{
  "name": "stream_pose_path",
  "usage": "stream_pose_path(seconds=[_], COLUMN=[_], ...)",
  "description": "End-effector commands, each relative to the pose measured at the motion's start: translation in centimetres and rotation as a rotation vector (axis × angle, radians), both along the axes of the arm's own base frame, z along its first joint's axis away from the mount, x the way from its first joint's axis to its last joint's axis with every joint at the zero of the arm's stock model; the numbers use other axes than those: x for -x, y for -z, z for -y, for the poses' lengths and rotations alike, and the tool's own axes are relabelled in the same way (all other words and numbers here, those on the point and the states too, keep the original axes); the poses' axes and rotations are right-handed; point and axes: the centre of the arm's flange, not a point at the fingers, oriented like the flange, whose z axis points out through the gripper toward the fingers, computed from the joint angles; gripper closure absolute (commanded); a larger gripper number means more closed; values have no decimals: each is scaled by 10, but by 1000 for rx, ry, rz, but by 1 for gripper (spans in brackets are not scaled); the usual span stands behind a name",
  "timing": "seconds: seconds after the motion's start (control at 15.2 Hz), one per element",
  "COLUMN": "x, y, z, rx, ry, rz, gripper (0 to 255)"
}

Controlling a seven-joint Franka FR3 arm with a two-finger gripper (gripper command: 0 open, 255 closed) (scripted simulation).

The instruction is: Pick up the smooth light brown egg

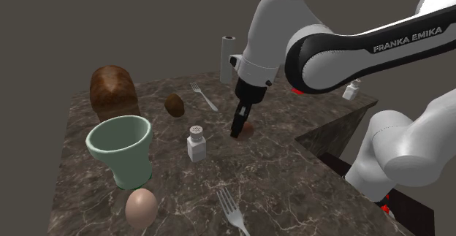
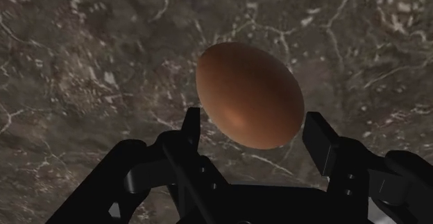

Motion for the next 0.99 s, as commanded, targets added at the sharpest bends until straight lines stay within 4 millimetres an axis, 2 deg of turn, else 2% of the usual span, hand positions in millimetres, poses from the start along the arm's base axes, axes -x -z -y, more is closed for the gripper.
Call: stream_pose_path(seconds=[0.0,0.79,0.92], x=[0,0,0], y=[-9,-73,-73], z=[1,1,1], rx=[1,1,1], ry=[0,0,0], rz=[-1,-1,-1], gripper=[255,255,255])
